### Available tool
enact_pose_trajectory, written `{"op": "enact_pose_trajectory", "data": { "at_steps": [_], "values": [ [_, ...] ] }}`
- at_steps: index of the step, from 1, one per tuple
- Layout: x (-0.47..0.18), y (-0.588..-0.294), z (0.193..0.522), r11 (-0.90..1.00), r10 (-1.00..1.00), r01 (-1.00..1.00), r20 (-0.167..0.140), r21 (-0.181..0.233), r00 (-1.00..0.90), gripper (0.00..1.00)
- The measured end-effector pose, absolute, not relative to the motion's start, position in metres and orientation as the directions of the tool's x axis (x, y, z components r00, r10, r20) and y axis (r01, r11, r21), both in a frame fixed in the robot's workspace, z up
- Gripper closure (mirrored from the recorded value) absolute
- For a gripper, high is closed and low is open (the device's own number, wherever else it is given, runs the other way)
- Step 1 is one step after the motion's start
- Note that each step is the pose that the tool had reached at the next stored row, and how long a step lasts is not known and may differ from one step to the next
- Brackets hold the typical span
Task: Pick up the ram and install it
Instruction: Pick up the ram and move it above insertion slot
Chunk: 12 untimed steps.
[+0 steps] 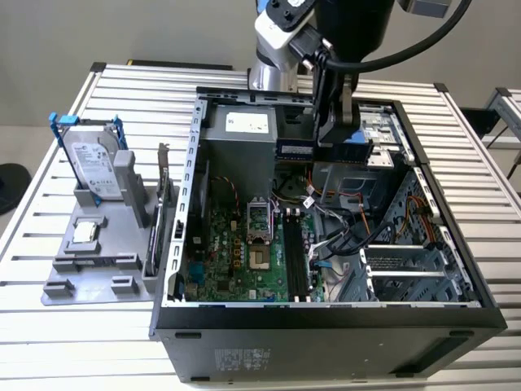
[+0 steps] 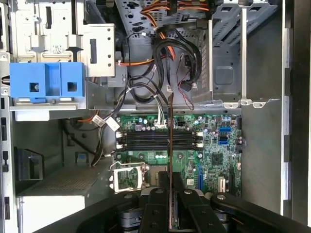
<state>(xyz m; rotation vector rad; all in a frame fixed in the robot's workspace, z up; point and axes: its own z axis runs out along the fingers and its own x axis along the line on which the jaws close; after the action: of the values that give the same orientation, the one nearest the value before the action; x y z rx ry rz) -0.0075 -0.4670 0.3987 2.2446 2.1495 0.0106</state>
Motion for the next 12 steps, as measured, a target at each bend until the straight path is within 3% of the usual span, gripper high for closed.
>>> {"op": "enact_pose_trajectory", "data": {
  "at_steps": [12],
  "values": [
    [-0.008,-0.447,0.399,-0.043,0.999,0.999,-0.018,0.030,0.044,1.00]
  ]
}}
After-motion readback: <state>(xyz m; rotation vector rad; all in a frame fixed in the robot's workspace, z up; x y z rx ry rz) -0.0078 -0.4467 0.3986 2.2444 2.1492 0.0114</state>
